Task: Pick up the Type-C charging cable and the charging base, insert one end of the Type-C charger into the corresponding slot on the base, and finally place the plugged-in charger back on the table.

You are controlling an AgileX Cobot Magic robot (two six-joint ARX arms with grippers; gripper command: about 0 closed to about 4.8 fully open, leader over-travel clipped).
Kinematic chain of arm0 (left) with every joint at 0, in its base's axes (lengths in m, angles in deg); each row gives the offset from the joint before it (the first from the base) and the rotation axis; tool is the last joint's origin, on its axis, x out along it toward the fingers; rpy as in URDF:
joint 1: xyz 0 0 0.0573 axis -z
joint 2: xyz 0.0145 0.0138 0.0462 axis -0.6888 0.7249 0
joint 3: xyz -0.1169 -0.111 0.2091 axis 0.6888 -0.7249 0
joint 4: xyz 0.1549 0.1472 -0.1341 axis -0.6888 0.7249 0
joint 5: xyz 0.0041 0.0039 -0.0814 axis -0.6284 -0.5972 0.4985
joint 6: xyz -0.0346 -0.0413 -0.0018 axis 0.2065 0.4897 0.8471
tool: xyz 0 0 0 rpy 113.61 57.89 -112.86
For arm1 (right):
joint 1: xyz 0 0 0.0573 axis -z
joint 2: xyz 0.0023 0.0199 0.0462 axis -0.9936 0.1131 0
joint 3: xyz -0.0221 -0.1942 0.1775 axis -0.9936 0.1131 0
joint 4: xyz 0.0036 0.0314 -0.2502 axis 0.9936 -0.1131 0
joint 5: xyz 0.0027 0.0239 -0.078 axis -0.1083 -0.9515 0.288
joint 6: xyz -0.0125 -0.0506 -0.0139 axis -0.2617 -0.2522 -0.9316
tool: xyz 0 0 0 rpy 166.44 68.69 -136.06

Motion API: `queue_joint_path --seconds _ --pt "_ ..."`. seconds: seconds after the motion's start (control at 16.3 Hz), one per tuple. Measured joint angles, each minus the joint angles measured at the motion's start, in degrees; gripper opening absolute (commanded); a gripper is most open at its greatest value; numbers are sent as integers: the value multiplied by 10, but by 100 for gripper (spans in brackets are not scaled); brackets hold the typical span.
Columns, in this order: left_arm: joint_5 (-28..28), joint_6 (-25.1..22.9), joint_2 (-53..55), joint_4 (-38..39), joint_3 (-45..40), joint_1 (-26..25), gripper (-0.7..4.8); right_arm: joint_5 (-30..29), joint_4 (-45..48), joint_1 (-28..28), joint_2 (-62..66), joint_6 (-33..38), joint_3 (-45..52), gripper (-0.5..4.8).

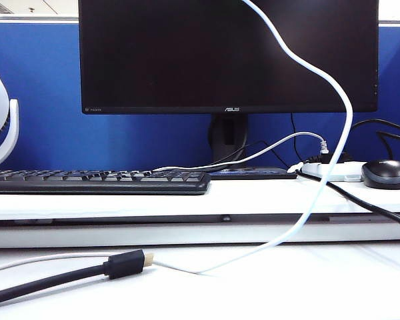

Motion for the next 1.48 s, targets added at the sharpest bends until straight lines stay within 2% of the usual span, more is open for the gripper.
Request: queue_joint_path --seconds 0.25,0.31,0.8,1.41,1.48 --pt "1 18 7 -12 0 0 -5 -3 -15 -3 0 -11 0 -5" --pt "3 32 12 -19 0 0 -5 -6 -15 -33 0 -26 0 -5" --pt "6 54 12 -22 7 0 -5 -21 -16 -34 0 -42 0 -5" --pt "15 53 11 -14 10 0 -5 -38 -15 -33 0 -52 0 -5" --pt "28 53 7 -5 10 -19 -5 -38 -15 -29 0 -52 0 -5"
